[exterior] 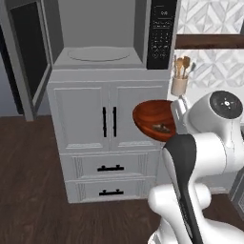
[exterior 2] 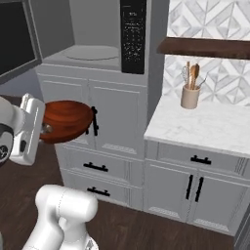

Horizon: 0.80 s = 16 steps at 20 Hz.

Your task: Pick the mushroom from the sink and place it in the bowl. Then pick the bowl and place it in the microwave. Then close the microwave door and press the start button.

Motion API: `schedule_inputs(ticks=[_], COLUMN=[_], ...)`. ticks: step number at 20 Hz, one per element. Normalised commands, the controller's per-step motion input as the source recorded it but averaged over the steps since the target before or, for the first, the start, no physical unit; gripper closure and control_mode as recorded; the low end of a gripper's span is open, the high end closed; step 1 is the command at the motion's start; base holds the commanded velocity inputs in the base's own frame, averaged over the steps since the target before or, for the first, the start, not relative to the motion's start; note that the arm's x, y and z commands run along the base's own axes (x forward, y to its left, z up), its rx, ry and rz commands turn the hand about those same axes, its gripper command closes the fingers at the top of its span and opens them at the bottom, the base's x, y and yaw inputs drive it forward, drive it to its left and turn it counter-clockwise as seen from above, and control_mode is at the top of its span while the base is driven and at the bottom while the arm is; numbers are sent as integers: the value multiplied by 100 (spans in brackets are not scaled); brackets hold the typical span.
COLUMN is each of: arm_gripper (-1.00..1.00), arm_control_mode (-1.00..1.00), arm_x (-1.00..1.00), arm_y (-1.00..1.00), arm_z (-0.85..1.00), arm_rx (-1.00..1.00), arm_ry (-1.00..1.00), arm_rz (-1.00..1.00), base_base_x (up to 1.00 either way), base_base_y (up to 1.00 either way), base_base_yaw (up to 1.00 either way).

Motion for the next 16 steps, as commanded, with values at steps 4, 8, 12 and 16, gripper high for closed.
schedule_inputs(ticks=[4,8,12,16], arm_gripper=[100,100,100,100], arm_control_mode=[100,100,100,100], arm_x=[0,0,0,0], arm_y=[0,0,0,0], arm_z=[0,0,0,0], arm_rx=[0,0,0,0], arm_ry=[0,0,0,0], arm_rz=[0,0,0,0], base_base_x=[53,75,61,37], base_base_y=[19,27,37,52], base_base_yaw=[9,0,-2,-4])
